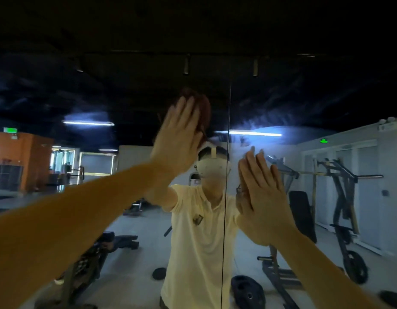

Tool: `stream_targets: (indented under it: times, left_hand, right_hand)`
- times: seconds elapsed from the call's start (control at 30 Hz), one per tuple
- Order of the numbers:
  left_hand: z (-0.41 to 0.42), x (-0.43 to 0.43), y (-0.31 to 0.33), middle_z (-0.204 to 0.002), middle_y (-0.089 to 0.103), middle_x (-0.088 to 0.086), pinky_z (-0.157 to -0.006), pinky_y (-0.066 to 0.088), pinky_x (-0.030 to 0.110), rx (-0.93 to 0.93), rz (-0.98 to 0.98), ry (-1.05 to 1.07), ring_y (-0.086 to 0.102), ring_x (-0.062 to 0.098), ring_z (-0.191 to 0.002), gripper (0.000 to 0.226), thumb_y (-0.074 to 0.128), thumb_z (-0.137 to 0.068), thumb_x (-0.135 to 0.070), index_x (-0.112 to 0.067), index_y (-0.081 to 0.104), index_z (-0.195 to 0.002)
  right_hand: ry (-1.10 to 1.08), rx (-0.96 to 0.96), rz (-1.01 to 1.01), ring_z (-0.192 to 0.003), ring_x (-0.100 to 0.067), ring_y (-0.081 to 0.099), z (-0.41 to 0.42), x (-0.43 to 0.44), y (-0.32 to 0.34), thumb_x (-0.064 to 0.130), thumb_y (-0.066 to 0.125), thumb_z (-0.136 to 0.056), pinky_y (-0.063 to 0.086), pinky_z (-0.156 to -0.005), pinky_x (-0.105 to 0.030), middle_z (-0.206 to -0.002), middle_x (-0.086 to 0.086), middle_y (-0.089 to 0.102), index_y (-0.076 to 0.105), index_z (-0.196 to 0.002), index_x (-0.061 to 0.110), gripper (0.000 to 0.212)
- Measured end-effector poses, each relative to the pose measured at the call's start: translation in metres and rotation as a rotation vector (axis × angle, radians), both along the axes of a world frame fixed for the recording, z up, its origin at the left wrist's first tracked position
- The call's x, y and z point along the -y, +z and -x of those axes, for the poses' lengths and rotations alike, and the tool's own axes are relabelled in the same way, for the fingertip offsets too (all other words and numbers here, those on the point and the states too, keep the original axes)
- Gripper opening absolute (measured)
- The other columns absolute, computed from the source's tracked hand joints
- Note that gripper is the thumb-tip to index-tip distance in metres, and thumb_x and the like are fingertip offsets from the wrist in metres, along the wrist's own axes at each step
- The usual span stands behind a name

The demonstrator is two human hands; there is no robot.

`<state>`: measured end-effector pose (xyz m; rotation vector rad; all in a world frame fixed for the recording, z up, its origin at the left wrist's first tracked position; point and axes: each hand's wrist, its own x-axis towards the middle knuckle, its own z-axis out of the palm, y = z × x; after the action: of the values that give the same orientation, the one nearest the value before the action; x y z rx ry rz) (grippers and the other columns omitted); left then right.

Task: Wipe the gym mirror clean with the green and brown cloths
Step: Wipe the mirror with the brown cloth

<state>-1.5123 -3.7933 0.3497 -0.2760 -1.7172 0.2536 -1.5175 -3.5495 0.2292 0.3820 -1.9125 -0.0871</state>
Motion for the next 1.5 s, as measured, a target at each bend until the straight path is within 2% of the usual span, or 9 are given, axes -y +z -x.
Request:
stream_targets:
  times: [0.17, 0.3, 0.43, 0.53, 0.6, 0.83, 0.97, 1.23, 1.5]
  left_hand:
    - [0.009, 0.002, -0.120, -0.168, 0.014, 0.015, -0.127, 0.003, 0.052, 0.040, 0.426, -0.118, 0.006, 0.035, -0.157, 0.083, 0.059, -0.096, -0.040, -0.012, 0.012, -0.159]
    - [-0.001, 0.040, -0.115, -0.166, 0.019, 0.015, -0.125, 0.002, 0.052, 0.096, 0.769, -0.037, 0.010, 0.033, -0.155, 0.082, 0.061, -0.093, -0.039, -0.014, 0.019, -0.159]
    - [0.000, 0.058, -0.025, -0.168, 0.024, 0.018, -0.128, 0.016, 0.053, -0.102, 0.374, 0.134, 0.015, 0.037, -0.157, 0.069, 0.052, -0.103, -0.040, -0.012, 0.025, -0.160]
    - [0.000, 0.057, 0.000, -0.171, 0.013, 0.016, -0.130, 0.008, 0.049, -0.060, -0.075, -0.037, 0.005, 0.033, -0.159, 0.063, 0.030, -0.109, -0.041, -0.010, 0.016, -0.163]
    - [0.008, 0.034, -0.021, -0.171, 0.011, 0.017, -0.129, 0.008, 0.051, -0.067, -0.105, -0.087, 0.002, 0.034, -0.159, 0.063, 0.026, -0.109, -0.042, -0.009, 0.016, -0.162]
    - [0.004, 0.022, -0.184, -0.171, 0.004, 0.016, -0.128, -0.007, 0.051, 0.189, 0.464, -0.211, -0.006, 0.034, -0.159, 0.071, 0.042, -0.105, -0.041, -0.013, 0.012, -0.163]
    - [0.003, 0.072, -0.170, -0.170, 0.016, 0.015, -0.128, -0.007, 0.053, 0.170, 0.824, -0.081, 0.002, 0.035, -0.158, 0.077, 0.051, -0.098, -0.037, -0.015, 0.017, -0.163]
    - [0.016, 0.084, -0.050, -0.171, 0.013, 0.017, -0.130, 0.006, 0.051, -0.077, -0.266, -0.164, 0.005, 0.034, -0.159, 0.062, 0.027, -0.110, -0.039, -0.009, 0.015, -0.163]
    - [0.009, 0.035, -0.269, -0.169, -0.010, 0.019, -0.126, -0.013, 0.053, 0.169, 0.525, -0.071, -0.018, 0.038, -0.156, 0.074, 0.036, -0.104, -0.033, -0.008, -0.002, -0.161]
  right_hand:
    - [0.009, -0.010, 0.114, -0.159, -0.027, -0.011, 0.001, 0.017, -0.005, 0.027, 0.051, -0.100, 0.009, -0.127, -0.058, -0.173, -0.009, -0.010, 0.005, -0.165, 0.011, 0.081]
    - [0.008, -0.037, 0.159, -0.160, -0.028, -0.005, 0.000, 0.026, -0.010, 0.027, 0.045, -0.100, 0.013, -0.126, -0.060, -0.173, -0.012, -0.004, 0.008, -0.165, 0.008, 0.076]
    - [-0.001, -0.062, 0.171, -0.160, -0.028, -0.001, 0.002, 0.027, -0.012, 0.031, 0.034, -0.100, 0.014, -0.126, -0.059, -0.173, -0.012, 0.003, 0.014, -0.164, 0.009, 0.071]
    - [0.014, -0.118, 0.202, -0.159, -0.031, 0.008, 0.003, 0.032, -0.013, 0.030, 0.031, -0.098, 0.017, -0.125, -0.060, -0.171, -0.014, 0.014, 0.022, -0.162, 0.006, 0.069]
    - [0.027, -0.142, 0.230, -0.158, -0.033, 0.011, 0.003, 0.037, -0.014, 0.031, 0.030, -0.098, 0.014, -0.126, -0.059, -0.171, -0.015, 0.016, 0.023, -0.162, 0.005, 0.070]
    - [0.009, -0.080, 0.260, -0.159, -0.027, 0.000, 0.008, 0.039, -0.014, 0.037, 0.020, -0.098, 0.008, -0.128, -0.057, -0.171, -0.007, -0.001, 0.002, -0.163, 0.014, 0.071]
    - [-0.006, -0.094, 0.232, -0.159, -0.026, 0.004, 0.008, 0.035, -0.018, 0.033, 0.027, -0.098, 0.013, -0.127, -0.057, -0.171, -0.006, 0.003, 0.006, -0.164, 0.015, 0.071]
    - [0.031, -0.127, 0.288, -0.158, -0.030, 0.009, 0.008, 0.046, -0.023, 0.033, 0.027, -0.101, 0.016, -0.125, -0.061, -0.170, -0.010, 0.012, 0.016, -0.162, 0.009, 0.067]
    - [0.022, 0.055, 0.237, -0.160, -0.025, 0.000, -0.013, 0.052, -0.062, 0.032, 0.024, -0.100, 0.008, -0.129, -0.053, -0.173, -0.007, 0.005, 0.010, -0.165, 0.018, 0.068]
